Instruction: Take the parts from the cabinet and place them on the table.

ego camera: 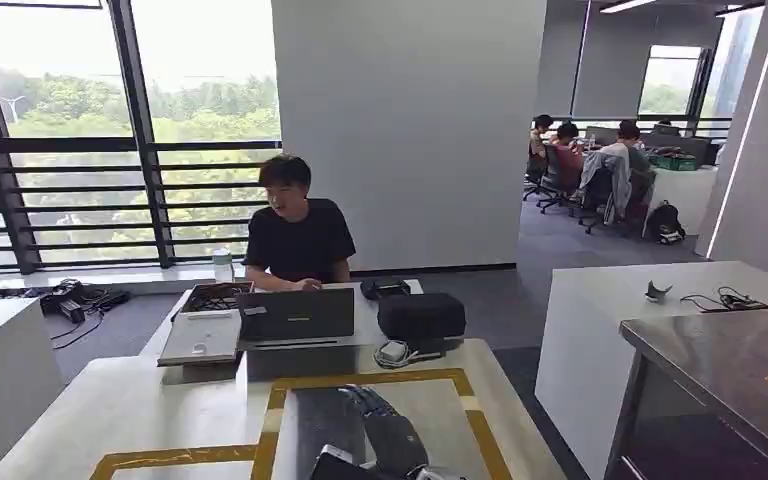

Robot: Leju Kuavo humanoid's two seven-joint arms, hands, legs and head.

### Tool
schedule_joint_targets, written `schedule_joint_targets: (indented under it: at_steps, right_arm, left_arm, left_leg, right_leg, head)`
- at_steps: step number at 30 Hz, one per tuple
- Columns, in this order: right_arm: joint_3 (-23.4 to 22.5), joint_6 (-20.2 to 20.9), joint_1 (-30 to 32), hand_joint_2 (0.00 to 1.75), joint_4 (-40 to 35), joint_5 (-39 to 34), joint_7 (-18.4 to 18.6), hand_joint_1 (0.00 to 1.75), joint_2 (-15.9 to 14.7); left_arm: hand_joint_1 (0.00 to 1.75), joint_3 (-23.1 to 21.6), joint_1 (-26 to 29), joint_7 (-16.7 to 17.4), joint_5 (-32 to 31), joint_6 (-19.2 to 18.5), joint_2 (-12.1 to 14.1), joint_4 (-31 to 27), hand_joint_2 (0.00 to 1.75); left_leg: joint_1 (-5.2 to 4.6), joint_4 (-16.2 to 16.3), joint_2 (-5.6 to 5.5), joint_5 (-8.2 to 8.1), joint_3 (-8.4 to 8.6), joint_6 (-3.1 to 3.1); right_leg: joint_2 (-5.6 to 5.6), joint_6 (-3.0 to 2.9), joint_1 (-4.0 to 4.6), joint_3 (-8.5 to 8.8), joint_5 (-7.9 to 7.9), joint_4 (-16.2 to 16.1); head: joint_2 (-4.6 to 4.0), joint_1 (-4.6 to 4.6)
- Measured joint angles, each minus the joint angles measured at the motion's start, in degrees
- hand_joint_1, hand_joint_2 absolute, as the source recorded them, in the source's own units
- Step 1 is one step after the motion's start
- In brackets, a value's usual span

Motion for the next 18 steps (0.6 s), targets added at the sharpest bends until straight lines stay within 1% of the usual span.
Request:
schedule_joint_targets:
  at_steps: [3, 7, 8, 9, 10, 11, 14, 16, 17, 18]
  right_arm:
    - [-3.1, 1.2, -0.6, 0.00, -4.4, -0.8, 0.1, 0.00, -0.3]
    - [-4.6, 1.2, -0.5, 0.00, -7.3, -1.0, 0.1, 0.00, -0.5]
    - [-4.8, 1.1, -0.5, 0.00, -7.7, -1.6, -0.3, 0.00, -0.5]
    - [-5.3, 1.1, -0.3, 0.00, -8.3, -3.4, -1.9, 0.00, -0.5]
    - [-5.9, 1.5, -0.1, 0.00, -9.4, -6.1, -3.4, 0.00, -0.5]
    - [-6.4, 2.3, 0.3, 0.00, -11.4, -9.0, -3.9, 0.00, -0.7]
    - [-6.9, 4.5, 2.0, 0.00, -20.4, -15.4, -1.3, 0.00, -2.2]
    - [-6.9, 4.7, 3.3, 0.00, -25.6, -17.4, -0.4, 0.00, -3.1]
    - [-6.9, 4.3, 4.3, 0.00, -28.8, -17.8, 0.2, 0.00, -3.7]
    - [-6.9, 3.4, 5.6, 0.00, -32.3, -18.0, 0.7, 0.00, -4.6]
  left_arm:
    - [0.00, 0.4, 0.2, -0.3, 0.0, 0.3, 0.2, 0.0, 0.00]
    - [0.00, 0.4, 0.2, -0.3, 0.0, 0.3, 0.2, 0.0, 0.00]
    - [0.00, 0.4, 0.2, -0.3, 0.1, 0.5, 0.2, 0.0, 0.00]
    - [0.00, 0.5, 0.3, -0.1, 0.4, 0.9, 0.3, 0.0, 0.00]
    - [0.00, 0.7, 0.4, 0.0, 0.9, 1.6, 0.3, 0.0, 0.00]
    - [0.00, 1.1, 0.6, 0.0, 1.4, 2.4, 0.3, 0.0, 0.00]
    - [0.00, 2.4, 1.9, -0.1, 2.9, 4.6, 0.3, 0.0, 0.00]
    - [0.00, 3.3, 2.7, -0.1, 3.5, 5.2, 0.2, 0.0, 0.00]
    - [0.00, 3.6, 2.9, -0.2, 3.6, 5.2, 0.1, 0.0, 0.00]
    - [0.00, 3.8, 3.0, -0.2, 3.6, 5.2, -0.3, 0.1, 0.00]
  left_leg:
    - [-0.01, 0.0, 0.00, -0.01, 0.00, 0.00]
    - [-0.02, 0.0, 0.01, -0.02, 0.00, 0.03]
    - [-0.24, 0.2, 0.01, -0.11, -0.04, 0.17]
    - [-0.24, 0.2, 0.00, -0.13, -0.06, 0.20]
    - [-0.26, 0.2, 0.00, -0.14, -0.06, 0.22]
    - [-0.29, 0.2, 0.00, -0.15, -0.06, 0.24]
    - [-0.46, 0.3, 0.01, -0.28, -0.06, 0.50]
    - [-0.61, 0.4, 0.01, -0.14, -0.03, 0.71]
    - [-0.63, 0.3, 0.00, 0.04, -0.01, 0.90]
    - [0.24, -0.5, 0.15, 0.58, 0.27, 1.29]
  right_leg:
    - [0.00, 0.00, -0.01, 0.00, -0.01, 0.0]
    - [0.01, 0.01, -0.04, 0.00, -0.01, 0.0]
    - [0.00, 0.16, -0.15, 0.01, 0.06, -0.1]
    - [-0.02, 0.20, -0.17, 0.00, 0.04, -0.1]
    - [-0.03, 0.22, -0.18, 0.00, 0.03, -0.1]
    - [-0.03, 0.25, -0.21, 0.00, 0.03, -0.1]
    - [0.01, 0.48, -0.38, 0.01, 0.01, -0.1]
    - [0.04, 0.76, -0.53, 0.05, 0.19, -0.1]
    - [0.04, 0.96, -0.52, 0.13, 0.31, -0.2]
    - [0.01, 1.20, -0.33, 0.02, -0.25, 0.1]
  head:
    - [0.00, 0.00]
    - [0.00, 0.00]
    - [0.00, 0.00]
    - [0.00, 0.00]
    - [0.00, 0.00]
    - [0.00, 0.00]
    - [0.00, 0.00]
    - [0.00, 0.00]
    - [0.00, -0.02]
    - [0.00, -0.02]
